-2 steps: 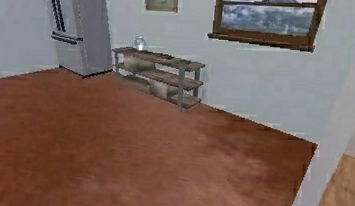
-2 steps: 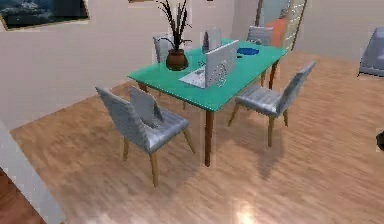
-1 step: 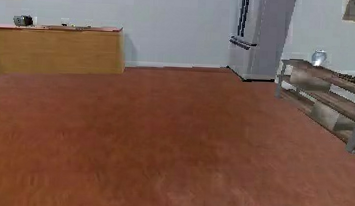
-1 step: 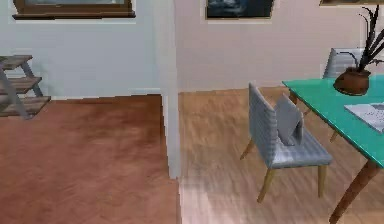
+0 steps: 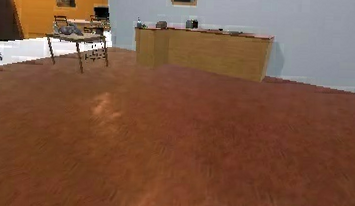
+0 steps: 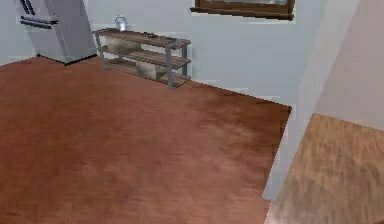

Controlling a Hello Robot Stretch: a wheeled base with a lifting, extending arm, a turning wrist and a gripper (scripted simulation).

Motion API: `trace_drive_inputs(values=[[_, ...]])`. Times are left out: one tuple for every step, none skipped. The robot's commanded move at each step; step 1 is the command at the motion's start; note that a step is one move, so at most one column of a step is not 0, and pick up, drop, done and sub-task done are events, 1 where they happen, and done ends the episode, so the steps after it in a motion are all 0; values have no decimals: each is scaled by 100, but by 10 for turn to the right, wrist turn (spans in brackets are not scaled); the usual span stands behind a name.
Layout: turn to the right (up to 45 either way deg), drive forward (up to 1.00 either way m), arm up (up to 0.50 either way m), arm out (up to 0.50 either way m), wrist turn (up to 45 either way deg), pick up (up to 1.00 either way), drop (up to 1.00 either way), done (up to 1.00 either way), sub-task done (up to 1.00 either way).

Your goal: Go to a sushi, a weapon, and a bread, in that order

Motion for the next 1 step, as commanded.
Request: trace_drive_inputs(values=[[0,100,0,0,0,0,0,0,0]])
